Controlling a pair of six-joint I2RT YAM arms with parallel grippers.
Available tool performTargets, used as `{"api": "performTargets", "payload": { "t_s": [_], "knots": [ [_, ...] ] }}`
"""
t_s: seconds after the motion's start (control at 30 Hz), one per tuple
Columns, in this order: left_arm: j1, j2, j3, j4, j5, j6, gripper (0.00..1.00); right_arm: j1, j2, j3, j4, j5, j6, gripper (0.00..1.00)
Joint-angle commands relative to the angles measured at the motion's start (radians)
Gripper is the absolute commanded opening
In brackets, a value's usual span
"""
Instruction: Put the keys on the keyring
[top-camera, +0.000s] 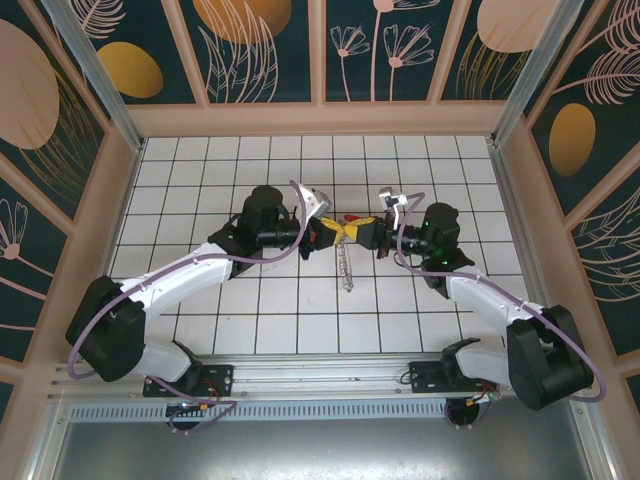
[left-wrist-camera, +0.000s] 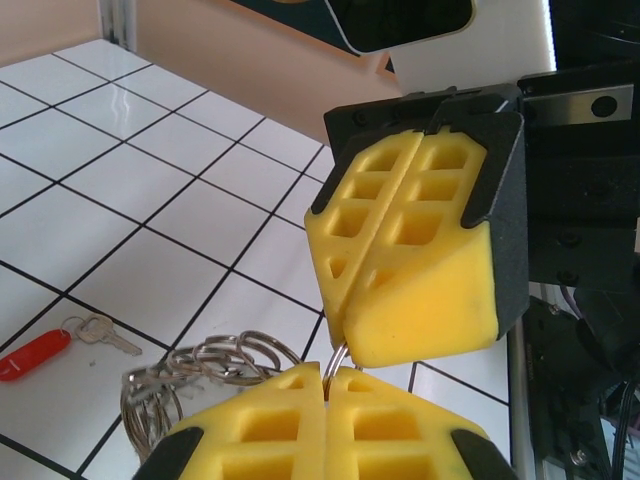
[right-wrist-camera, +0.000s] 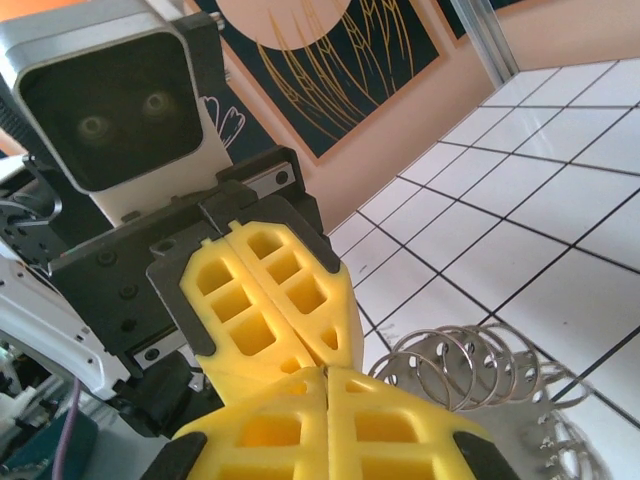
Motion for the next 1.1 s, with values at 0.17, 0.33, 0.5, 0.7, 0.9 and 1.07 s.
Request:
{"api": "performTargets", "payload": {
  "t_s": [0.17, 0.33, 0.5, 0.7, 0.9, 1.07],
  "knots": [
    [0.002, 0.001, 0.036, 0.095, 0.012, -0.016, 0.0, 0.0, 0.0, -0.002, 0.027, -0.042, -0.002, 0.0],
    [0.003, -0.009, 0.036, 0.103, 0.014, -0.018, 0.0, 0.002, -0.002, 0.011, -0.018, -0.042, -0.03, 0.14],
    [0.006, -0.016, 0.035, 0.101, 0.014, -0.019, 0.0, 0.002, 0.0, 0.0, -0.02, -0.036, -0.031, 0.22],
    [0.009, -0.021, 0.035, 0.1, 0.011, -0.019, 0.0, 0.001, -0.007, -0.015, -0.015, -0.028, -0.028, 0.24],
    [0.01, -0.021, 0.036, 0.1, 0.011, -0.021, 0.0, 0.002, -0.009, -0.028, 0.01, -0.032, -0.013, 0.0],
    [0.011, -0.019, 0.036, 0.108, 0.0, -0.031, 0.0, 0.001, -0.014, -0.023, 0.037, -0.022, 0.003, 0.0]
  ]
}}
